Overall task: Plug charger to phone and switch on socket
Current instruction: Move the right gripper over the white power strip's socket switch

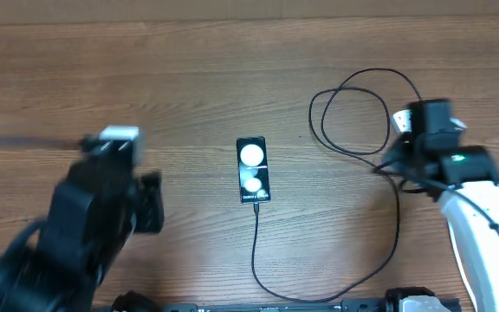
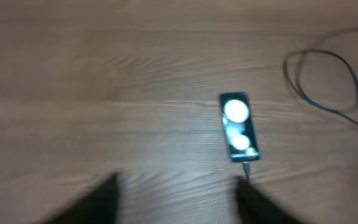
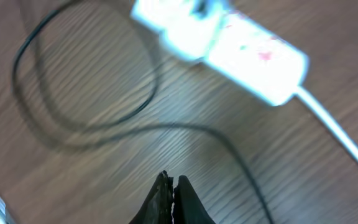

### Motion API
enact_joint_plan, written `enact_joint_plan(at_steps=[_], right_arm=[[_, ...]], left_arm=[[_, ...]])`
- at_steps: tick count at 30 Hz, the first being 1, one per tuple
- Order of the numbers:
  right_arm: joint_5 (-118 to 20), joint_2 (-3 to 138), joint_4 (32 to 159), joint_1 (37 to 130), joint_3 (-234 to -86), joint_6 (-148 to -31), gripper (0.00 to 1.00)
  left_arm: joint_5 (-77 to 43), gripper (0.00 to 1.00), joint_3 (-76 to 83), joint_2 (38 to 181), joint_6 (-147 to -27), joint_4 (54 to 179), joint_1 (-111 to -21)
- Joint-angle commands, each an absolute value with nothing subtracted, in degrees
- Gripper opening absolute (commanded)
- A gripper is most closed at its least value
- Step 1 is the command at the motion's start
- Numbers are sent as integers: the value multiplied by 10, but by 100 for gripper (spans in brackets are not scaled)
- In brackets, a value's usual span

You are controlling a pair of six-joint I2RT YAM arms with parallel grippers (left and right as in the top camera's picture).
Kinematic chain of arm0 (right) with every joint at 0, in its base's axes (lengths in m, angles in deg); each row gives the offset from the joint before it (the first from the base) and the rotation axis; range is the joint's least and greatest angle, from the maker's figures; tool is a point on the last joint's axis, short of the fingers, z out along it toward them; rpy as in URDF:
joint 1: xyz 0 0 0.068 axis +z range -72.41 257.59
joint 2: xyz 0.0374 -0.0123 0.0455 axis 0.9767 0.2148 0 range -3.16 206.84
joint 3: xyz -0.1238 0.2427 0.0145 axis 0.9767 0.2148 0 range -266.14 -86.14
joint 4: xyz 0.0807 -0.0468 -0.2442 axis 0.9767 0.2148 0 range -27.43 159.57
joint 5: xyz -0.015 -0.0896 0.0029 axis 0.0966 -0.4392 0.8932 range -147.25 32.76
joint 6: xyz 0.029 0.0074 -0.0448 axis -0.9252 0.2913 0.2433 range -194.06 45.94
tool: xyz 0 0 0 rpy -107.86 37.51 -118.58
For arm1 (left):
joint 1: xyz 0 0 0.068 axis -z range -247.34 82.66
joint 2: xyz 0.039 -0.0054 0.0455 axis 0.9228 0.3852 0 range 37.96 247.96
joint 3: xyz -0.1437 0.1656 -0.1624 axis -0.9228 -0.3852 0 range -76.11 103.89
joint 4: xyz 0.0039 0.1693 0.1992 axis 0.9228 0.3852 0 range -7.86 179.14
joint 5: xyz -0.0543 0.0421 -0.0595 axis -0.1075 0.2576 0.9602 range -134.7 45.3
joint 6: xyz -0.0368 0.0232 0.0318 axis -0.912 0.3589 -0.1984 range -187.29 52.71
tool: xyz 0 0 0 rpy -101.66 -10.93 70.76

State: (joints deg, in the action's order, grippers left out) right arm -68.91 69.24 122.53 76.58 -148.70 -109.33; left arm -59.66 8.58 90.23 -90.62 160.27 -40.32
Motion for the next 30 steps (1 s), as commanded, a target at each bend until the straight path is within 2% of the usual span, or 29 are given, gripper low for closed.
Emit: enact_joint_plan(at_steps=[1,5,9,14,22,30], right_arm=[[-619,690,1214,694,-1494,-1074,4],[-540,698,1197,615,-1496,-1051,4],[-530,729,1189,563,-1505,-1051,4],[-530,821,1232,547,-1574,-1037,4],[-531,1007,1376,539,-1771,-975,4],[-511,1064,1377,508,-1785,-960,4]], left_arm=[[-644,100,29,861,-961,1602,-400],[-662,100,8,837,-960,1616,-400],[-663,100,8,838,-960,1630,-400],[-662,100,8,840,-960,1648,-400],[-674,100,8,837,-960,1660,-400],[-702,100,8,823,-956,1660,-400]])
